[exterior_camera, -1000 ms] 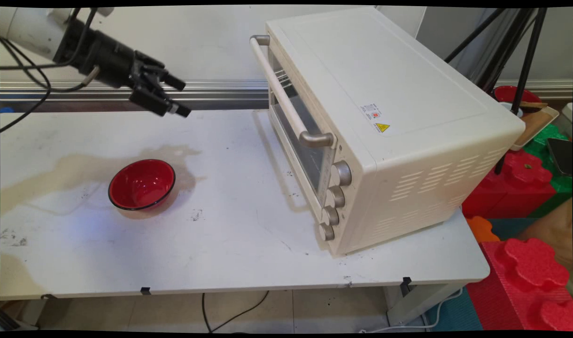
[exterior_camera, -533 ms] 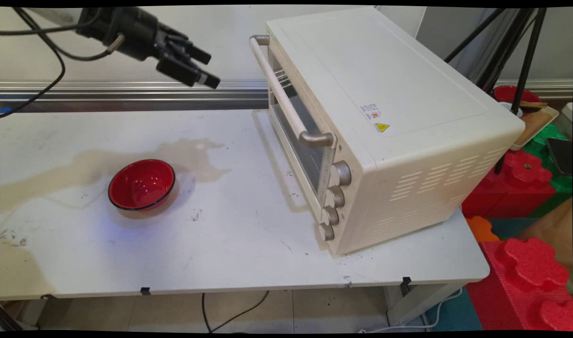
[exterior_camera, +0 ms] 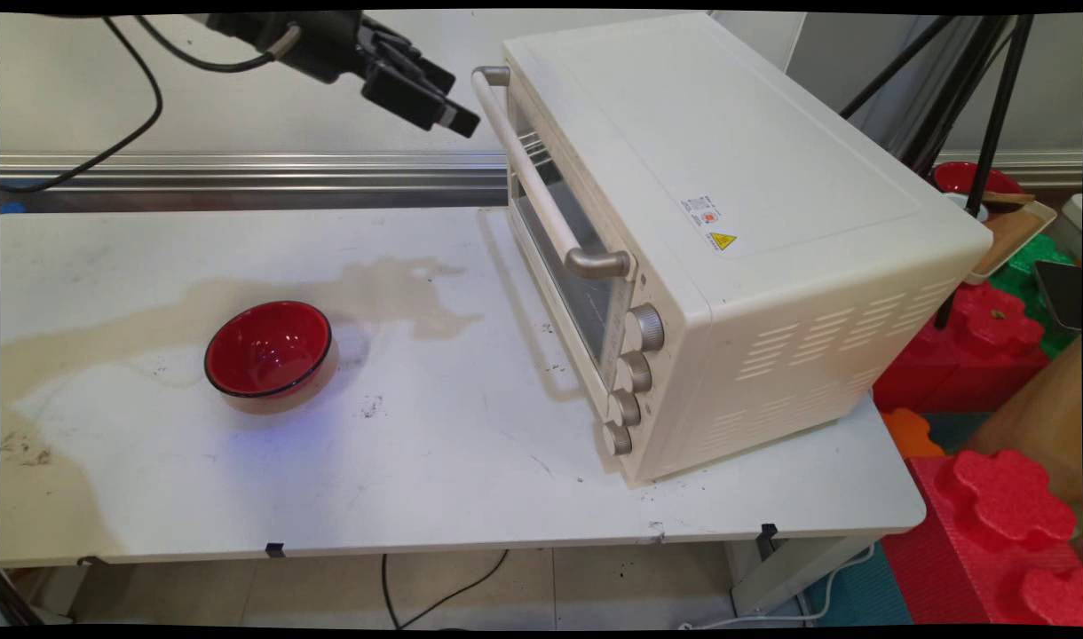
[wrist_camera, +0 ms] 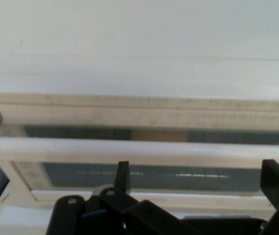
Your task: Open the oven
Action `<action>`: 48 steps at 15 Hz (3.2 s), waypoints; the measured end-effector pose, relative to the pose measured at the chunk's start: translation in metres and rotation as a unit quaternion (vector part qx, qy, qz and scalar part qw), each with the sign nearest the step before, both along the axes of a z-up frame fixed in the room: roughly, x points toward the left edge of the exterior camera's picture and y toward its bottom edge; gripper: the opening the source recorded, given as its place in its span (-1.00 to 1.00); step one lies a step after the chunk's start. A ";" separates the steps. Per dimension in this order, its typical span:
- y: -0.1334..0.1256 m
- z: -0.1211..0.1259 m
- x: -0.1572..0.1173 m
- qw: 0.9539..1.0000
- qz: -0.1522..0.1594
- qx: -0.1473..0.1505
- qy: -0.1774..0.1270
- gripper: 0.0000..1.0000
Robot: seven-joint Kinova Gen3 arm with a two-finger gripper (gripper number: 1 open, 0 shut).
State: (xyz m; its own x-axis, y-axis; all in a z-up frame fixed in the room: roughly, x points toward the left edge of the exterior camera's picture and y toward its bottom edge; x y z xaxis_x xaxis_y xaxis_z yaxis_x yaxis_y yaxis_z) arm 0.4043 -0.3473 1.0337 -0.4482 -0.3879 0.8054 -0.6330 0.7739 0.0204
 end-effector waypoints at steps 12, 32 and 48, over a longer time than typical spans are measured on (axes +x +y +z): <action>-0.014 0.004 -0.041 1.000 -0.015 0.018 -0.002 -1.00; -0.034 -0.030 -0.081 0.999 -0.013 0.044 -0.011 -1.00; 0.005 -0.060 -0.036 0.997 -0.018 0.052 -0.053 -1.00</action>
State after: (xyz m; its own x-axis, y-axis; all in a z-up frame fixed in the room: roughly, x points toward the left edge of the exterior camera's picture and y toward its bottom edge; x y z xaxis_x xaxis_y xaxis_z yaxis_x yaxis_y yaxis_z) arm 0.3687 -0.3419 0.9732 -0.5436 -0.4487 0.7093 -0.6071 0.7938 0.0368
